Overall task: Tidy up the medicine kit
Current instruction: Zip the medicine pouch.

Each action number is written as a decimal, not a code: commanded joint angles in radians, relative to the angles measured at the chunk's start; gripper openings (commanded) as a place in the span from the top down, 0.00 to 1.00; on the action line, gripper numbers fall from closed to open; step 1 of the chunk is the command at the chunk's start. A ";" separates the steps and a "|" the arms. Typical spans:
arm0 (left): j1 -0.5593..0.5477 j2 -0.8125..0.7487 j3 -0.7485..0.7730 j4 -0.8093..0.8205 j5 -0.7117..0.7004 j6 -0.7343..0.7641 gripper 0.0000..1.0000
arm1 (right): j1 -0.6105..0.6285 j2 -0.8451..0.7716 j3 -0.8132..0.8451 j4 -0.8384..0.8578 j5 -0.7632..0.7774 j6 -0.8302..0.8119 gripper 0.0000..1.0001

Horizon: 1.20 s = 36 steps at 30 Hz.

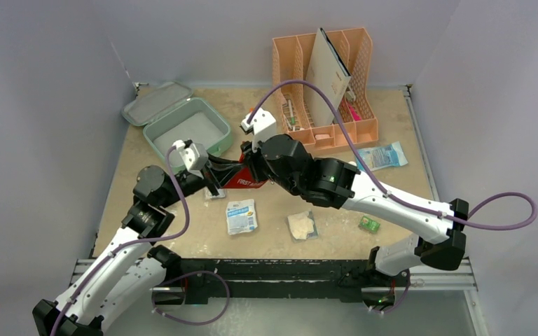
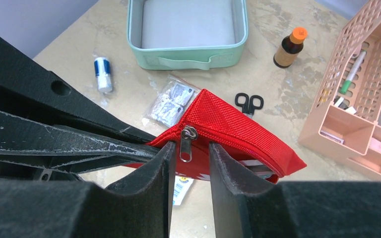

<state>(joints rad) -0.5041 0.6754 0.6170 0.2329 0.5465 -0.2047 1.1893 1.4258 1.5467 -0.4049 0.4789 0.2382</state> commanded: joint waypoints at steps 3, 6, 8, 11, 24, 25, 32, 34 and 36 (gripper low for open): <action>0.000 -0.014 0.025 -0.005 0.043 0.043 1.00 | -0.001 -0.037 -0.018 0.090 -0.023 -0.089 0.74; -0.001 -0.020 0.019 -0.004 0.043 0.044 1.00 | -0.001 -0.051 -0.031 0.095 -0.040 -0.118 0.93; 0.000 -0.022 0.017 -0.008 0.040 0.042 1.00 | -0.001 -0.065 -0.047 0.091 -0.075 -0.127 1.00; 0.000 -0.029 0.011 -0.013 0.029 0.035 1.00 | -0.003 -0.104 -0.108 0.116 -0.087 -0.136 1.00; 0.001 -0.048 0.003 -0.065 -0.034 -0.048 0.92 | -0.067 -0.219 -0.298 0.334 -0.302 -0.110 1.00; 0.000 -0.051 0.011 -0.083 -0.041 -0.063 0.88 | -0.071 -0.225 -0.315 0.355 -0.302 -0.115 1.00; -0.001 -0.020 0.201 -0.360 -0.098 -0.222 0.59 | -0.077 -0.245 -0.416 0.450 -0.307 -0.137 1.00; 0.000 -0.009 0.221 -0.392 -0.116 -0.283 0.53 | -0.079 -0.244 -0.435 0.475 -0.314 -0.133 1.00; -0.001 0.009 0.237 -0.420 -0.156 -0.339 0.48 | -0.079 -0.238 -0.442 0.487 -0.322 -0.131 1.00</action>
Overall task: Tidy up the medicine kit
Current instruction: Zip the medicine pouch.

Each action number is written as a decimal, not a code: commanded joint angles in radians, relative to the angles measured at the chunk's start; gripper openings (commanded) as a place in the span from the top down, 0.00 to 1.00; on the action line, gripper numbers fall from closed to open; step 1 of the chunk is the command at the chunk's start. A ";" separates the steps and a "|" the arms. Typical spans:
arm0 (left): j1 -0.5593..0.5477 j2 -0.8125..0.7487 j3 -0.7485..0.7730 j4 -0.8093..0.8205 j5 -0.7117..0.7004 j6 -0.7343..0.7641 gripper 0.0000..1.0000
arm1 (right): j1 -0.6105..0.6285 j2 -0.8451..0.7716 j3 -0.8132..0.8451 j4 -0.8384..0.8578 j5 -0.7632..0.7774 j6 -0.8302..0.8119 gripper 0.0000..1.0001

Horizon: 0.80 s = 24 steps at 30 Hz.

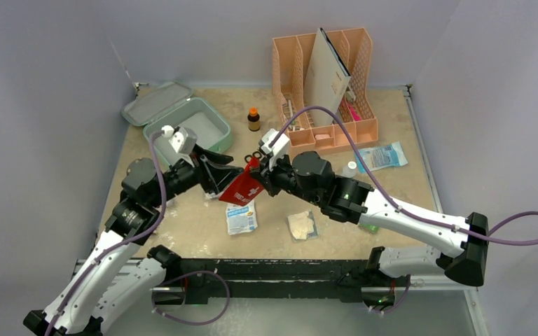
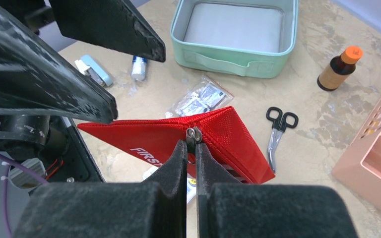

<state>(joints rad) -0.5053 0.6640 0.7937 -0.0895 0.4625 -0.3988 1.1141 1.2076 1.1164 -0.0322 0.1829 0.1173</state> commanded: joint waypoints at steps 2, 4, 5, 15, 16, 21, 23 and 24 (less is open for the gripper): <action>0.001 0.049 0.091 -0.133 -0.100 -0.166 0.48 | -0.003 -0.015 -0.013 0.116 -0.026 -0.009 1.00; 0.001 0.082 0.123 -0.165 -0.123 -0.168 0.47 | -0.004 -0.016 -0.015 0.125 -0.013 -0.013 1.00; 0.001 0.099 0.135 -0.180 -0.140 -0.166 0.47 | -0.003 -0.014 -0.011 0.137 0.014 -0.039 1.00; 0.001 0.194 0.144 -0.101 -0.108 -0.125 0.46 | -0.002 0.020 0.036 0.097 0.003 -0.049 1.00; 0.001 0.202 0.144 -0.098 -0.104 -0.124 0.46 | -0.002 0.024 0.045 0.089 0.002 -0.049 1.00; 0.001 0.230 0.130 -0.053 -0.068 -0.131 0.45 | -0.003 0.044 0.052 0.077 0.010 -0.058 1.00; 0.001 0.243 0.130 -0.035 -0.049 -0.139 0.45 | -0.002 0.050 0.057 0.071 0.017 -0.058 1.00; 0.001 0.250 0.130 -0.031 -0.037 -0.139 0.45 | -0.002 0.050 0.057 0.072 0.018 -0.059 1.00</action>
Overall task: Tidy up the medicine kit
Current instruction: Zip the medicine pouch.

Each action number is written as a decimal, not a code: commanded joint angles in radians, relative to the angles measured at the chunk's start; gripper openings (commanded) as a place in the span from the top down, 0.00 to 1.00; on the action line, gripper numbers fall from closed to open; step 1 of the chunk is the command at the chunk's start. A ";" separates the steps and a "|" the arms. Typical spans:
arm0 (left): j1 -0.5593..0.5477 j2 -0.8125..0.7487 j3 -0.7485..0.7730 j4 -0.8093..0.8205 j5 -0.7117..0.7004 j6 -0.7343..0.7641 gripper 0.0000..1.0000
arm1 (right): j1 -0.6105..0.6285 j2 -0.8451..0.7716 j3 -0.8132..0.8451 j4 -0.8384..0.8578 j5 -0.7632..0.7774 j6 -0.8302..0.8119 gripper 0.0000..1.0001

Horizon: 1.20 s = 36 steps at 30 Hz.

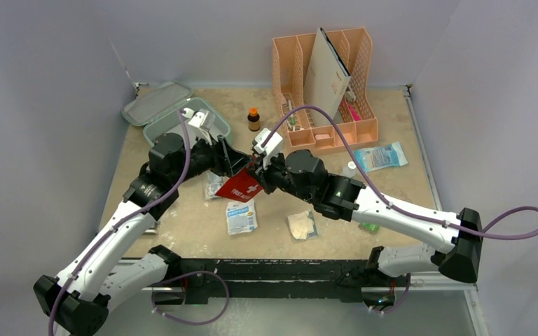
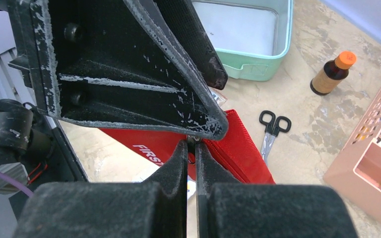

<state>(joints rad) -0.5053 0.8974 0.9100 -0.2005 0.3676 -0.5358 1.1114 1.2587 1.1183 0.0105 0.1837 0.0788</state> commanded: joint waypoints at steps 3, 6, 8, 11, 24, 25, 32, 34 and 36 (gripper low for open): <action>0.001 0.032 0.014 0.078 0.074 0.004 0.47 | 0.001 -0.005 0.054 0.031 0.014 -0.015 1.00; 0.001 0.042 0.015 0.066 0.079 0.010 0.55 | 0.001 -0.009 0.051 0.034 0.019 -0.015 1.00; 0.001 0.046 0.015 0.065 0.098 0.021 0.62 | 0.001 -0.008 0.049 0.034 0.028 -0.015 1.00; 0.001 0.054 0.019 0.068 0.133 0.021 0.76 | 0.001 -0.005 0.037 0.035 0.030 -0.014 1.00; 0.001 0.043 0.087 0.015 0.201 0.076 1.00 | -0.045 -0.047 -0.080 0.042 -0.069 0.059 1.00; 0.001 0.043 0.093 0.003 0.206 0.083 1.00 | -0.050 -0.054 -0.091 0.047 -0.088 0.061 1.00; 0.001 0.048 0.128 -0.042 0.256 0.140 1.00 | -0.076 -0.079 -0.159 0.091 -0.206 0.025 1.00; 0.001 0.057 0.143 -0.051 0.277 0.140 1.00 | -0.079 -0.078 -0.164 0.086 -0.228 0.014 1.00; 0.001 0.070 0.163 -0.074 0.294 0.148 1.00 | -0.078 -0.075 -0.166 0.080 -0.249 0.006 1.00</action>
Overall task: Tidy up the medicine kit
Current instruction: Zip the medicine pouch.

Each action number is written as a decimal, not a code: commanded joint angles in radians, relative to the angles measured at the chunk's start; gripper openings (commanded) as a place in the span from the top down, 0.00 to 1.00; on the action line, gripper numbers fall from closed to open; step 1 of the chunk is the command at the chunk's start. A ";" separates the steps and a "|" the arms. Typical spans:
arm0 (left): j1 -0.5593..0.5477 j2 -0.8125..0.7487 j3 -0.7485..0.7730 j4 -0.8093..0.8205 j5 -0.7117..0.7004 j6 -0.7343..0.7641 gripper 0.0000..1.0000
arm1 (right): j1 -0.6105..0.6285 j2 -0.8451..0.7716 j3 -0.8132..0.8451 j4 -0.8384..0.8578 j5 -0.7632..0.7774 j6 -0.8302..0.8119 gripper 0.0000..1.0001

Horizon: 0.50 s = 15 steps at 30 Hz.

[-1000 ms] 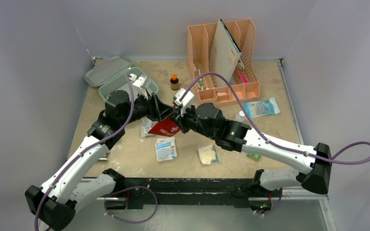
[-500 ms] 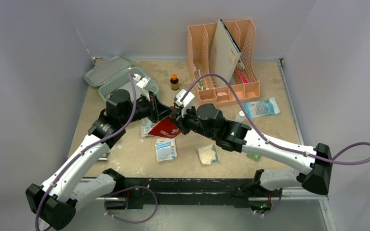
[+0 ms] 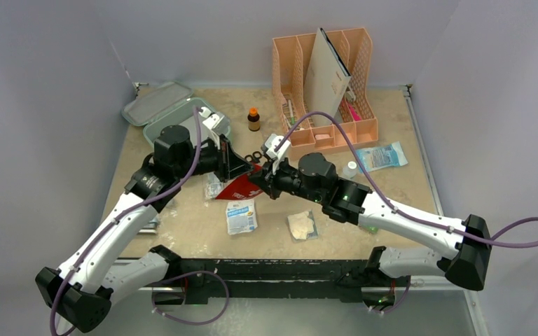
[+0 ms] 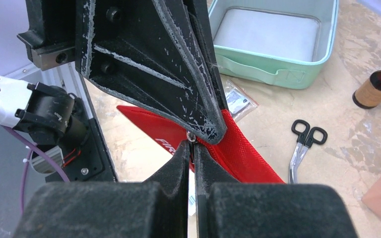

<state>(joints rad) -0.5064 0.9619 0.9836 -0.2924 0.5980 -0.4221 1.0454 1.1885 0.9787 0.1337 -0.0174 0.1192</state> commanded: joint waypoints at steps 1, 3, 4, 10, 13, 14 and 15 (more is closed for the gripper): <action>0.002 0.011 0.098 0.004 0.073 0.041 1.00 | -0.012 -0.002 -0.026 -0.048 -0.058 -0.039 1.00; 0.002 0.021 0.112 -0.023 0.075 0.053 1.00 | -0.012 0.004 -0.021 -0.060 -0.069 -0.048 1.00; 0.002 0.023 0.118 -0.036 0.074 0.061 1.00 | -0.013 0.007 -0.018 -0.071 -0.074 -0.053 1.00; 0.002 0.050 0.189 -0.146 0.072 0.121 1.00 | -0.013 0.024 0.004 -0.130 -0.114 -0.092 1.00; 0.002 0.064 0.222 -0.187 0.076 0.154 1.00 | -0.018 0.028 0.012 -0.179 -0.131 -0.110 1.00; 0.002 0.070 0.231 -0.199 0.079 0.164 1.00 | -0.020 0.028 0.014 -0.190 -0.140 -0.112 1.00; 0.002 0.075 0.240 -0.209 0.086 0.171 1.00 | -0.021 0.029 0.018 -0.196 -0.145 -0.113 1.00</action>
<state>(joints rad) -0.5064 1.0367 1.1229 -0.5213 0.6468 -0.3111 1.0321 1.1919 0.9833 0.0971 -0.1123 0.0448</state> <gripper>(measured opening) 0.012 0.029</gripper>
